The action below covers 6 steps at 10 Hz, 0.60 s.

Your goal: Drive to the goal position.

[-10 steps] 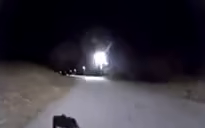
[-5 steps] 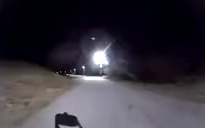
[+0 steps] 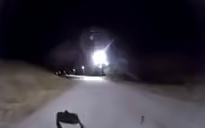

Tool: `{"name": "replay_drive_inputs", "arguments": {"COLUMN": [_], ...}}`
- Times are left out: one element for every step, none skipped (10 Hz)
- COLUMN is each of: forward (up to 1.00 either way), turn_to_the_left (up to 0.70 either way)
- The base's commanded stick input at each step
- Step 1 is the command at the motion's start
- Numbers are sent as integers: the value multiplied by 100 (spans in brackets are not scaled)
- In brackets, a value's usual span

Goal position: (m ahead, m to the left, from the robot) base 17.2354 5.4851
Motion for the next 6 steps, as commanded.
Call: {"name": "replay_drive_inputs", "arguments": {"forward": [100, 100, 100, 100, 100, 100], "turn_to_the_left": [11, 2, 16, 23, 7, 10]}}
